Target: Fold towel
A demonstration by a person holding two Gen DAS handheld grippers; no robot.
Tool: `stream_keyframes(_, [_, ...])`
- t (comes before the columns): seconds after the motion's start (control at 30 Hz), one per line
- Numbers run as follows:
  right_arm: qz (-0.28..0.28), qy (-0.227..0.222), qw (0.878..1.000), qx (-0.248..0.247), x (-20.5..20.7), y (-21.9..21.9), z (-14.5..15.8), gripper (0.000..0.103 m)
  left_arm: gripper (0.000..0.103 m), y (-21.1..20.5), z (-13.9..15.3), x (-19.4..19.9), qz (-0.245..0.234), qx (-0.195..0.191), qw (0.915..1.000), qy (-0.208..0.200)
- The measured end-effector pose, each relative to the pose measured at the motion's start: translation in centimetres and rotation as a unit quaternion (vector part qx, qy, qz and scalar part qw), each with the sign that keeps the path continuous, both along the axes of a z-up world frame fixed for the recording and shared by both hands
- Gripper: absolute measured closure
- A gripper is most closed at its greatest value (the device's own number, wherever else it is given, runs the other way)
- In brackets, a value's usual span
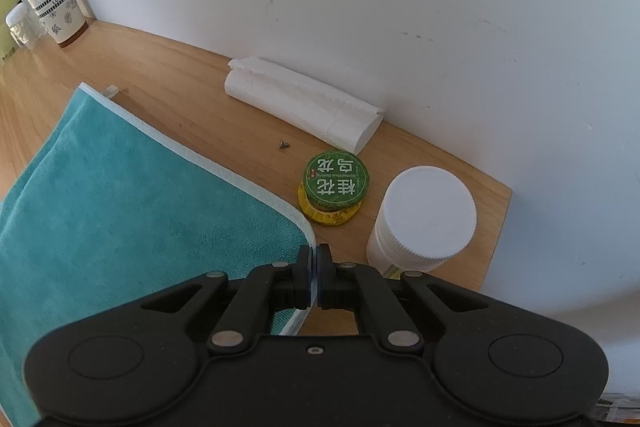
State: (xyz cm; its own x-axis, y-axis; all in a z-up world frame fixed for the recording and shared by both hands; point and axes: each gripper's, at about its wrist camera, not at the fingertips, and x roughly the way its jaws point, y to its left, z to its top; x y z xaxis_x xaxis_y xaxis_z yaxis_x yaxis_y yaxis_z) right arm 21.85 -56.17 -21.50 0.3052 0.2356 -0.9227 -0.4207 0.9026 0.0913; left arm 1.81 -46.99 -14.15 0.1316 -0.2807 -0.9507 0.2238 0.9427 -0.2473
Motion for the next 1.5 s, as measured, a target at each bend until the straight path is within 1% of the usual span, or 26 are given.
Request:
stream_keyframes(0.03, [0.001,0.0,1.0,-0.001,0.2,0.0,-0.1,0.1,0.091,0.1,-0.3,0.0,0.004,0.002,1.0,0.006])
stream_keyframes(0.07, [0.001,0.0,1.0,-0.002,0.2,0.0,0.0,0.1,0.091,0.2,-0.5,0.0,0.009,0.004,0.9999,0.011])
stream_keyframes(0.27, [0.002,-0.002,1.0,-0.007,0.1,0.2,0.0,0.099,0.091,0.3,-1.1,-0.1,0.014,0.002,0.9996,0.024])
stream_keyframes(0.37, [0.002,-0.002,1.0,-0.009,0.1,0.3,0.0,0.099,0.092,0.0,-0.8,-0.3,0.01,-0.009,0.9998,0.017])
stream_keyframes(0.43, [0.003,-0.004,1.0,-0.011,0.1,0.4,0.0,0.099,0.092,-0.4,-0.6,-0.2,0.005,-0.025,0.9995,0.017])
stream_keyframes(0.5, [0.003,-0.003,1.0,-0.012,0.1,0.4,0.0,0.099,0.092,-0.9,-1.0,0.0,0.006,-0.012,0.9997,0.022])
stream_keyframes(0.6, [0.004,-0.005,1.0,-0.014,0.1,0.6,0.2,0.099,0.091,-1.0,-1.1,-0.1,0.002,-0.008,0.9996,0.027])
stream_keyframes(0.63, [0.006,-0.007,1.0,-0.016,0.0,0.6,0.4,0.098,0.09,-1.0,-1.0,-0.1,0.0,-0.004,0.9997,0.025])
stream_keyframes(0.67, [0.008,-0.009,1.0,-0.017,-0.1,0.7,0.6,0.098,0.084,-0.7,-0.7,-0.2,0.002,0.003,0.9998,0.021])
stream_keyframes(0.7, [0.007,-0.012,1.0,-0.019,-0.2,0.6,0.9,0.097,0.083,-0.3,-0.4,-0.2,0.009,0.005,0.9998,0.018])
stream_keyframes(0.77, [0.005,-0.02,1.0,-0.021,-0.5,0.6,1.5,0.085,0.076,0.3,0.0,-0.1,0.02,0.005,0.9997,0.015])
stream_keyframes(0.83, [0.01,-0.035,0.999,-0.021,-1.2,0.6,2.7,0.083,0.074,1.9,1.1,-0.1,0.044,0.005,0.999,0.006])
stream_keyframes(0.87, [0.01,-0.039,0.999,-0.021,-1.3,0.7,2.9,0.083,0.07,3.0,1.9,-0.1,0.062,0.004,0.9981,-0.001])
stream_keyframes(0.93, [0.013,-0.06,0.998,-0.031,-2.3,0.9,3.9,0.082,0.063,4.3,2.6,-0.2,0.081,-0.003,0.9967,-0.002])
stream_keyframes(0.97, [0.016,-0.071,0.997,-0.04,-2.7,1.0,4.3,0.075,0.062,4.9,3.0,-0.2,0.088,-0.004,0.9961,0.0])
stream_keyframes(1.0, [0.02,-0.082,0.995,-0.05,-3.1,1.1,4.6,0.072,0.062,5.3,3.4,-0.3,0.092,-0.004,0.9958,-0.001])
stream_keyframes(1.03, [0.019,-0.087,0.995,-0.048,-3.3,1.1,4.7,0.069,0.062,5.6,3.6,-0.4,0.095,-0.002,0.9954,-0.006])
stream_keyframes(1.07, [0.017,-0.091,0.995,-0.047,-3.4,1.0,4.8,0.069,0.062,6.0,3.9,-0.5,0.099,0.0,0.995,-0.012])
stream_keyframes(1.1, [0.009,-0.08,0.996,-0.032,-3.3,0.8,4.8,0.069,0.062,6.4,4.1,-0.5,0.103,0.002,0.9945,-0.017])
stream_keyframes(1.17, [0.007,-0.067,0.998,-0.011,-3.5,0.8,5.1,0.069,0.061,7.5,4.3,-0.4,0.115,0.017,0.9928,-0.028])
stream_keyframes(1.27, [0.027,-0.046,0.998,0.026,-5.8,1.9,5.3,0.069,0.06,9.3,4.1,-0.2,0.136,0.052,0.9883,-0.046])
stream_keyframes(1.3, [0.041,-0.042,0.998,0.033,-6.7,2.5,5.2,0.069,0.06,10.0,3.9,-0.1,0.141,0.072,0.9858,-0.056])
stream_keyframes(1.33, [0.056,-0.037,0.997,0.04,-7.7,3.1,5.1,0.069,0.06,10.8,3.6,0.0,0.146,0.102,0.9815,-0.07])
stream_keyframes(1.4, [0.084,-0.027,0.995,0.05,-9.5,4.3,4.8,0.069,0.06,12.8,2.7,0.4,0.158,0.153,0.9724,-0.08])
stream_keyframes(1.5, [0.106,-0.01,0.993,0.05,-11.4,5.6,4.1,0.069,0.06,15.5,1.4,1.0,0.183,0.184,0.9624,-0.079])
